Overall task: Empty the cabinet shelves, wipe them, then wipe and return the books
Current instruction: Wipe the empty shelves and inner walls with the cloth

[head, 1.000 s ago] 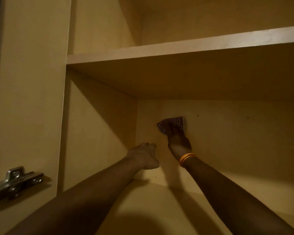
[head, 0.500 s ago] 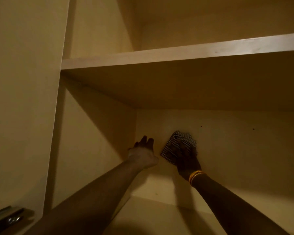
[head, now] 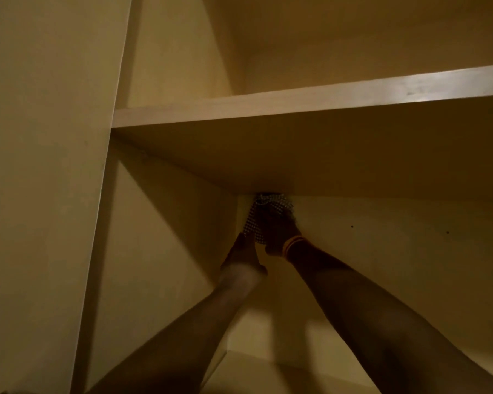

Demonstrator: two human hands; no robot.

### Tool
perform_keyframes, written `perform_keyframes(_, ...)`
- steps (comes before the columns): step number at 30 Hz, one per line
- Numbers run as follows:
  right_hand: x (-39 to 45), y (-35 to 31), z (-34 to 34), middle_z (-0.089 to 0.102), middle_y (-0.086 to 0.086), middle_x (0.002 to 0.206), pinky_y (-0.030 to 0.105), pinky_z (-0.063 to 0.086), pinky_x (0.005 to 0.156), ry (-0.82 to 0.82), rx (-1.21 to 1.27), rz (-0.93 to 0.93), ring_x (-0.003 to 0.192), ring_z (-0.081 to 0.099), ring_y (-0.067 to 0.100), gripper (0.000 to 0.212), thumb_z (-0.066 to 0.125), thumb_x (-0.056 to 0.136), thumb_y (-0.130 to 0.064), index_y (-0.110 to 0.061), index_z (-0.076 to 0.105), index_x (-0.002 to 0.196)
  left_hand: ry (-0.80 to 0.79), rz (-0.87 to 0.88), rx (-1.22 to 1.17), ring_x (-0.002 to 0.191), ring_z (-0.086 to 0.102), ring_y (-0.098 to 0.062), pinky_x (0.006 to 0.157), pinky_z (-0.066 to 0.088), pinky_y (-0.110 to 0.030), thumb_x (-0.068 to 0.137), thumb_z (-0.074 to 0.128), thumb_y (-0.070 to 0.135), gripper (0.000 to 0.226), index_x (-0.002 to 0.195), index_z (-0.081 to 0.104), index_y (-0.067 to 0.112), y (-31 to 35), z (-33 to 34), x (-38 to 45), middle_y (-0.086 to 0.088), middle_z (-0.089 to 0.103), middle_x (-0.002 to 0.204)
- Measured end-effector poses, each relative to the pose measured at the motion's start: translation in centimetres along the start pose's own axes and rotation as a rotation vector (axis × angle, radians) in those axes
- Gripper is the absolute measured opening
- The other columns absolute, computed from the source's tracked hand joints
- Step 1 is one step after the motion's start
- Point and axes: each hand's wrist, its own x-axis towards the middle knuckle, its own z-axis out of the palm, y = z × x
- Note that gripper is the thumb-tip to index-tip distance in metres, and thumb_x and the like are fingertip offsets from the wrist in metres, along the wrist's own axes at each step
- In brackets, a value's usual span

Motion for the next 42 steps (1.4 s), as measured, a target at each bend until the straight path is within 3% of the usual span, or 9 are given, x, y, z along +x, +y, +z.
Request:
perform_keyframes(4,2.0,-1.0,-1.4,-0.005,0.013,0.168,0.046,0.0,0.125,-0.049,0.016,-0.028,0.155,-0.003,0.031,0.104,0.071,0.091,-0.026,-0.012,-0.006,0.16,0.079,-0.027,-0.12,0.151,0.027,-0.023,0.118,0.034,-0.035,0.094,0.056,0.004,0.082,0.162,0.013,0.019,0.1,-0.4,0.8,-0.004,0.021,0.167)
perform_keyframes(8,2.3,-2.0,-2.4,0.016,0.011,0.166,0.044,0.013,0.124,-0.125,0.128,-0.011,0.152,0.016,0.032,0.077,0.063,0.097,-0.015,-0.014,0.018,0.159,0.117,-0.046,-0.135,0.147,0.033,-0.027,0.112,0.041,-0.036,0.095,0.056,0.003,0.082,0.162,0.012,0.022,0.4,0.1,1.3,-0.007,0.023,0.165)
perform_keyframes(14,-0.4,-1.7,0.0,0.039,0.011,0.155,0.037,0.023,0.122,-0.302,0.148,-0.078,0.143,0.037,0.031,0.064,0.067,0.094,-0.018,-0.008,0.04,0.151,0.159,-0.006,-0.224,0.144,0.039,-0.026,0.111,0.036,-0.03,0.098,0.058,0.023,0.063,0.156,0.035,0.02,1.4,0.3,2.9,-0.005,0.038,0.158)
perform_keyframes(17,-4.7,-0.9,2.5,0.011,-0.002,0.159,0.038,0.005,0.125,-0.138,0.095,-0.19,0.149,0.011,0.021,0.074,0.067,0.094,-0.021,-0.017,0.027,0.156,0.005,-0.037,-0.122,0.153,0.02,-0.034,0.119,0.031,-0.05,0.097,0.052,0.019,0.076,0.162,0.015,0.027,1.6,0.2,3.5,-0.005,0.01,0.169)
perform_keyframes(19,-7.3,-0.3,5.6,0.015,-0.002,0.162,0.051,-0.005,0.123,-0.011,-0.045,-0.244,0.152,0.009,0.026,0.089,0.078,0.08,-0.024,-0.025,0.031,0.155,-0.121,-0.029,0.039,0.154,0.008,-0.038,0.119,0.028,-0.057,0.099,0.053,0.028,0.081,0.162,0.002,0.034,1.9,-0.1,3.7,-0.003,-0.006,0.17)
perform_keyframes(21,-10.1,1.0,8.4,0.036,0.001,0.16,0.069,0.02,0.116,-0.189,-0.144,-0.206,0.148,0.03,0.034,0.101,0.083,0.059,-0.029,-0.03,0.043,0.151,-0.204,0.017,0.178,0.155,-0.002,-0.041,0.12,0.02,-0.062,0.1,0.056,0.036,0.086,0.161,-0.005,0.037,2.5,-0.1,3.8,0.0,-0.014,0.169)
perform_keyframes(23,-12.6,3.1,11.4,0.044,-0.001,0.155,0.069,0.037,0.105,-0.197,-0.156,-0.125,0.143,0.04,0.032,0.102,0.083,0.048,-0.031,-0.031,0.051,0.146,-0.233,0.068,0.241,0.154,-0.006,-0.04,0.12,0.016,-0.064,0.098,0.057,0.037,0.088,0.16,-0.006,0.039,3.2,-0.1,3.8,0.0,-0.017,0.169)
perform_keyframes(34,-16.0,9.0,7.0,0.022,0.007,0.165,0.07,0.026,0.111,0.227,0.076,0.385,0.153,0.015,0.036,0.087,0.071,0.076,-0.027,-0.024,0.036,0.155,-0.236,0.096,0.27,0.156,-0.006,-0.035,0.121,0.015,-0.062,0.094,0.059,0.032,0.092,0.16,-0.006,0.042,5.0,1.4,2.8,0.003,-0.016,0.169)
perform_keyframes(42,-8.1,6.7,2.6,-0.011,0.002,0.168,0.067,-0.01,0.115,0.163,0.141,0.288,0.153,-0.016,0.031,0.084,0.055,0.093,-0.03,-0.026,0.006,0.161,-0.191,0.088,0.247,0.156,-0.003,-0.034,0.12,0.022,-0.059,0.094,0.058,0.032,0.091,0.16,-0.004,0.04,5.0,2.4,2.8,0.004,-0.015,0.169)
